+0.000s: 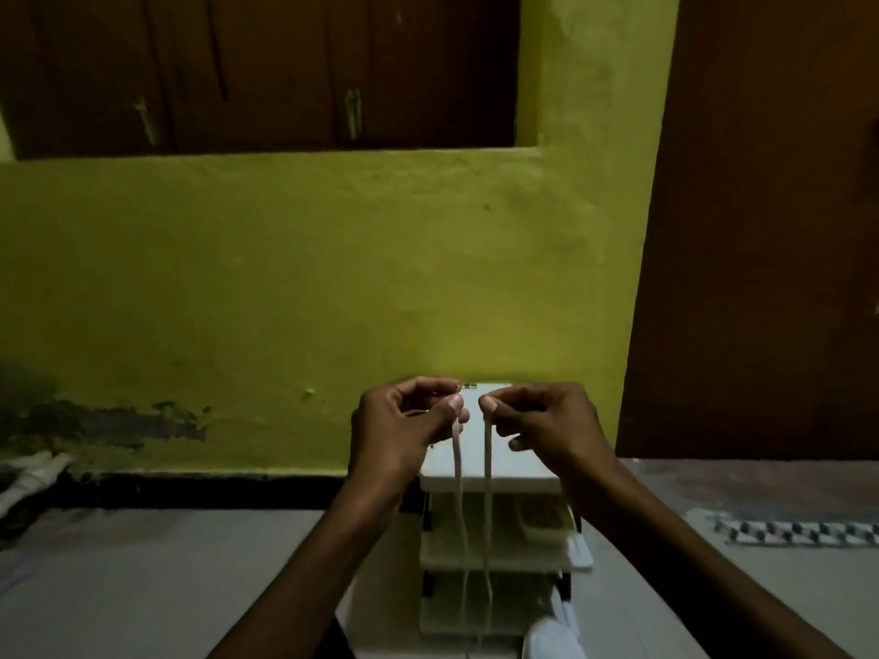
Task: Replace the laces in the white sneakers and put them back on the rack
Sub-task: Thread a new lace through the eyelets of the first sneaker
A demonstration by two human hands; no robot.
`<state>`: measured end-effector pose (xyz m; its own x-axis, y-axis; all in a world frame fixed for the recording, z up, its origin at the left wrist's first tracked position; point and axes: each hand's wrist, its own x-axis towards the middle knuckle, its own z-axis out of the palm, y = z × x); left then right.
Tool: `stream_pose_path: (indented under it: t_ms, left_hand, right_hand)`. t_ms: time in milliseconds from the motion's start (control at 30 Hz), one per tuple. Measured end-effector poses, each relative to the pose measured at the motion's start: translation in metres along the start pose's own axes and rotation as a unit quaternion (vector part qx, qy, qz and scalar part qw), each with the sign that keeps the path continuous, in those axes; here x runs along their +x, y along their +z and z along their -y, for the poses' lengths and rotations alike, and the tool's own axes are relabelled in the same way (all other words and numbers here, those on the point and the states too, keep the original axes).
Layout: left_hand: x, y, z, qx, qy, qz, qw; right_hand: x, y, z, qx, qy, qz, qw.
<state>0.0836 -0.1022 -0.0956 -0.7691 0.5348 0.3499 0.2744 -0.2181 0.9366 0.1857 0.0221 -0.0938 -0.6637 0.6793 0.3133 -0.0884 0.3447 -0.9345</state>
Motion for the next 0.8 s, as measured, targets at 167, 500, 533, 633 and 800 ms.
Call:
stream_pose_path:
  t_ms: [167, 500, 533, 633, 800]
  left_hand:
    - [0.031, 0.003, -0.067, 0.003, 0.084, -0.01, 0.996]
    - [0.042, 0.007, -0.136, -0.026, 0.142, -0.005, 0.99]
    - [0.041, 0.007, -0.137, -0.03, 0.14, -0.006, 0.99]
    - [0.039, 0.008, -0.136, -0.039, 0.133, -0.011, 0.99]
    - [0.039, 0.008, -0.135, -0.045, 0.126, -0.008, 0.991]
  right_hand:
    - [0.027, -0.013, 0.077, 0.004, -0.071, -0.029, 0.997]
    - [0.036, -0.019, 0.145, -0.027, -0.152, -0.065, 0.986]
    - [0.034, -0.019, 0.146, -0.023, -0.153, -0.067, 0.986]
    - [0.032, -0.019, 0.148, -0.007, -0.142, -0.081, 0.987]
    - [0.033, -0.018, 0.15, 0.014, -0.124, -0.079, 0.989]
